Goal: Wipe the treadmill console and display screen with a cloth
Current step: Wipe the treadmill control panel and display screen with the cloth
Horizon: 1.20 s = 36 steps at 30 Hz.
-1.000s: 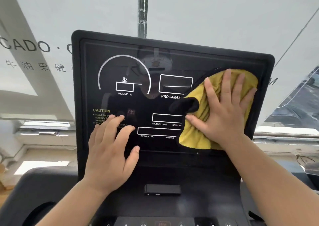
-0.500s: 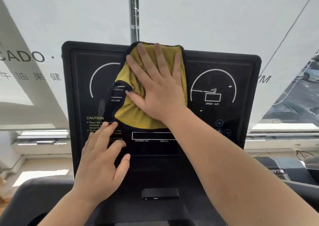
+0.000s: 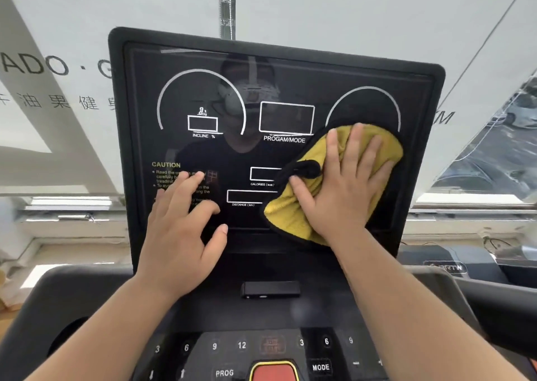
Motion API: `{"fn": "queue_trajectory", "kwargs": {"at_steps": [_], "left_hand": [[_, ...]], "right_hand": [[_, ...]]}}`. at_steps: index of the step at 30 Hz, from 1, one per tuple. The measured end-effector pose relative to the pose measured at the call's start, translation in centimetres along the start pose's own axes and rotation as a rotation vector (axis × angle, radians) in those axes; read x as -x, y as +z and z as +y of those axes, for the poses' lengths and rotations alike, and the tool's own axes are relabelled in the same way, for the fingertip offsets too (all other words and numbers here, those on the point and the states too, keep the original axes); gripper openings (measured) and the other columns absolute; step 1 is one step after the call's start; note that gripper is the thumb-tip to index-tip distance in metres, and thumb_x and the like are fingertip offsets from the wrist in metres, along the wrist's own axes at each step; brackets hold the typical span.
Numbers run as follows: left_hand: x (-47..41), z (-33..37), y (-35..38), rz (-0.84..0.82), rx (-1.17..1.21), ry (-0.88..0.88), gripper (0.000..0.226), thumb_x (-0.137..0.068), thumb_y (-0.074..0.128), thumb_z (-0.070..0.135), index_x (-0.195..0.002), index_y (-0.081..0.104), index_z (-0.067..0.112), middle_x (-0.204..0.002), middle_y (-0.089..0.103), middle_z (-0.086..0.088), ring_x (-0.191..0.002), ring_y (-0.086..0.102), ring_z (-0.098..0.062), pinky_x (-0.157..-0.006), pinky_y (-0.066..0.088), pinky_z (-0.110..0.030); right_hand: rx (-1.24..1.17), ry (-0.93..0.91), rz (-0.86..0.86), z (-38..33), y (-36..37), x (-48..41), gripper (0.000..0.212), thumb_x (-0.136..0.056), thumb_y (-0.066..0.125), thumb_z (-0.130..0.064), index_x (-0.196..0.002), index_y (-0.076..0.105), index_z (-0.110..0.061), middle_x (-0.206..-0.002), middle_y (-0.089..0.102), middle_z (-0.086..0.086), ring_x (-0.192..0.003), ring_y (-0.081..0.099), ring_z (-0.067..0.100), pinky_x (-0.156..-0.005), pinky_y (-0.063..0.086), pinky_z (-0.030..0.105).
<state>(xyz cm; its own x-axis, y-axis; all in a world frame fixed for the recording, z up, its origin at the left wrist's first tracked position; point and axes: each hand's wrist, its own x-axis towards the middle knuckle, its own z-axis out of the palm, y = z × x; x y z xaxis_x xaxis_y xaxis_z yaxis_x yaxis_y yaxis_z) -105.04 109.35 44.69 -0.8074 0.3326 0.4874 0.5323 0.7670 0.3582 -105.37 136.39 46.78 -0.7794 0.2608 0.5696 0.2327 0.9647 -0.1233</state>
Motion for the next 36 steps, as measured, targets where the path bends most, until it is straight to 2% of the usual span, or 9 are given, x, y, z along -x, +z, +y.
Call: {"fn": "queue_trajectory", "kwargs": {"at_steps": [4, 8, 11, 14, 16, 20, 28, 32, 36], "left_hand": [[0.4, 0.4, 0.2, 0.017, -0.057, -0.009, 0.040, -0.085, 0.052, 0.045, -0.102, 0.070, 0.013, -0.152, 0.043, -0.014, -0.148, 0.032, -0.038, -0.113, 0.029, -0.068], [2.0, 0.7, 0.9, 0.065, -0.098, 0.018, 0.041, -0.083, 0.057, 0.043, -0.106, 0.070, 0.012, -0.150, 0.045, -0.017, -0.143, 0.037, -0.043, -0.113, 0.030, -0.065], [4.1, 0.8, 1.8, 0.058, -0.095, 0.035, 0.042, -0.082, 0.059, 0.042, -0.106, 0.072, 0.011, -0.145, 0.051, -0.017, -0.138, 0.044, -0.043, -0.113, 0.031, -0.057], [6.2, 0.6, 2.6, -0.009, -0.106, 0.029, 0.044, -0.081, 0.059, 0.043, -0.108, 0.072, 0.012, -0.143, 0.054, -0.015, -0.134, 0.048, -0.041, -0.111, 0.032, -0.052], [7.4, 0.3, 2.9, -0.060, -0.112, 0.013, 0.045, -0.081, 0.058, 0.045, -0.109, 0.071, 0.012, -0.142, 0.054, -0.014, -0.133, 0.049, -0.040, -0.107, 0.036, -0.054], [8.9, -0.2, 2.9, -0.112, -0.114, -0.029, 0.047, -0.081, 0.056, 0.047, -0.111, 0.070, 0.014, -0.143, 0.052, -0.012, -0.134, 0.047, -0.038, -0.106, 0.036, -0.055], [9.1, 0.3, 2.8, -0.135, -0.115, -0.050, 0.050, -0.081, 0.054, 0.050, -0.116, 0.066, 0.016, -0.148, 0.046, -0.013, -0.137, 0.043, -0.041, -0.106, 0.036, -0.058], [8.5, 0.7, 3.2, -0.175, -0.124, -0.045, 0.057, -0.080, 0.054, 0.052, -0.123, 0.063, 0.016, -0.152, 0.042, -0.012, -0.140, 0.040, -0.040, -0.110, 0.035, -0.061], [8.5, 0.7, 3.2, -0.214, -0.137, -0.060, 0.060, -0.079, 0.052, 0.053, -0.126, 0.061, 0.017, -0.152, 0.042, -0.011, -0.141, 0.038, -0.039, -0.109, 0.037, -0.064]], "right_hand": [[0.061, -0.268, -0.063, -2.6, 2.3, 5.1, 0.107, -0.080, 0.041, -0.091, -0.163, 0.005, -0.034, -0.172, -0.006, 0.007, -0.157, -0.009, 0.043, -0.119, -0.006, 0.074], [0.043, -0.384, -0.081, 0.0, 2.6, 6.7, 0.098, -0.083, 0.050, -0.085, -0.162, 0.010, -0.042, -0.173, 0.000, -0.001, -0.159, -0.006, 0.035, -0.124, -0.003, 0.066], [0.028, -0.271, -0.113, 4.3, 2.4, 8.0, 0.092, -0.087, 0.048, -0.078, -0.162, 0.007, -0.044, -0.172, -0.005, -0.005, -0.159, -0.008, 0.032, -0.125, -0.002, 0.062], [-0.057, 0.044, -0.198, 8.0, 1.8, 9.5, 0.093, -0.086, 0.039, -0.080, -0.162, 0.006, -0.039, -0.172, -0.011, 0.002, -0.157, -0.007, 0.041, -0.123, 0.003, 0.068], [-0.101, 0.176, -0.217, 8.4, 1.3, 9.7, 0.102, -0.080, 0.042, -0.083, -0.162, 0.003, -0.035, -0.172, -0.009, 0.011, -0.155, -0.004, 0.047, -0.120, 0.009, 0.073], [-0.116, 0.282, -0.322, 5.3, 0.1, 8.8, 0.136, -0.065, 0.065, -0.088, -0.159, -0.018, -0.035, -0.169, -0.022, 0.015, -0.154, -0.014, 0.047, -0.121, 0.001, 0.070], [-0.098, 0.125, -0.334, -2.4, -0.7, 6.8, 0.154, -0.053, 0.074, -0.088, -0.158, -0.025, -0.033, -0.166, -0.032, 0.014, -0.152, -0.022, 0.050, -0.119, -0.006, 0.070], [-0.039, 0.062, -0.335, 0.7, -1.5, 6.5, 0.145, -0.056, 0.074, -0.086, -0.161, -0.014, -0.037, -0.170, -0.024, 0.005, -0.156, -0.015, 0.044, -0.121, -0.002, 0.072], [-0.029, 0.148, -0.344, 6.2, -2.5, 6.5, 0.143, -0.057, 0.079, -0.080, -0.162, -0.007, -0.038, -0.172, -0.019, 0.002, -0.157, -0.010, 0.040, -0.122, 0.003, 0.070]]}}
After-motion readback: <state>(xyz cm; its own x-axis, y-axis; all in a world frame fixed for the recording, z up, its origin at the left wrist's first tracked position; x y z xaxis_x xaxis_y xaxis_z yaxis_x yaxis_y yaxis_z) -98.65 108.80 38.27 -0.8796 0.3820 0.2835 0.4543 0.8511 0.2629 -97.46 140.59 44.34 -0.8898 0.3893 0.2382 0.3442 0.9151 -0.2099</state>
